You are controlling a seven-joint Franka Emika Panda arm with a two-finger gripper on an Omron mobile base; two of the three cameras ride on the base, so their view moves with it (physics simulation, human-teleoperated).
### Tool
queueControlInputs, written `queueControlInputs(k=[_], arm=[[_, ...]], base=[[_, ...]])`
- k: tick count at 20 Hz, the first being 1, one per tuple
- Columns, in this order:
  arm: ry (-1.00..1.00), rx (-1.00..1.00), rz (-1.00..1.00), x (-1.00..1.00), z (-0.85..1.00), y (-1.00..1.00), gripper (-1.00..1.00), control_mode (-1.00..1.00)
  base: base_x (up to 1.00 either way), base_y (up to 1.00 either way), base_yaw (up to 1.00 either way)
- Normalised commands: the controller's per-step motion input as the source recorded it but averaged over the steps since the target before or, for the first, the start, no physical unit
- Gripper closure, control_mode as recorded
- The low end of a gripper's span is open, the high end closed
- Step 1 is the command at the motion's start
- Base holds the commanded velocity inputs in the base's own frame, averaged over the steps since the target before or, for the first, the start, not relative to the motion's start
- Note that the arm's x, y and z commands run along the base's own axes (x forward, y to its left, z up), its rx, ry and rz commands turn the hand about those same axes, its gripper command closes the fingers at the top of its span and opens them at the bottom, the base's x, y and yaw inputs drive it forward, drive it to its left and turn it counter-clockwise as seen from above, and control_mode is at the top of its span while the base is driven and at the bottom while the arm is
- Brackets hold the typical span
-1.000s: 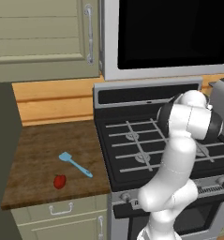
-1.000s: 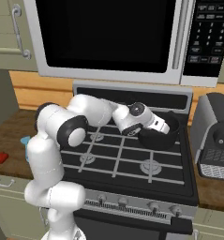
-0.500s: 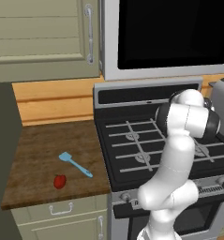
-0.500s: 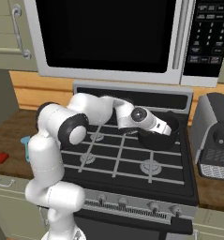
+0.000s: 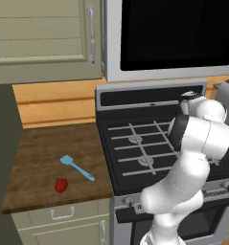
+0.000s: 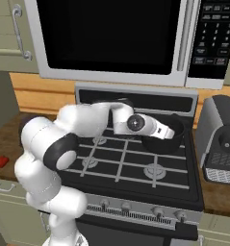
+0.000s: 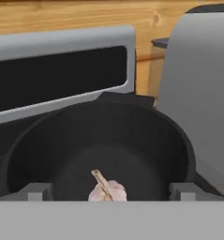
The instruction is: Put the bell pepper and garlic in the pot. Retrieve the spatula and lightly stir the vegetables in the pot.
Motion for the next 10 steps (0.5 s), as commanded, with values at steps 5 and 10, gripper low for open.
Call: queueControlInputs(k=[5, 10], arm=[[-0.02, 0.0, 0.0, -0.76, 0.98, 0.5, -1.0, -1.0], [0.0, 0.0, 0.0, -0.76, 1.0, 0.42, -1.0, -1.0]], base=[[0.0, 0.0, 0.0], [0.0, 0.0, 0.0]])
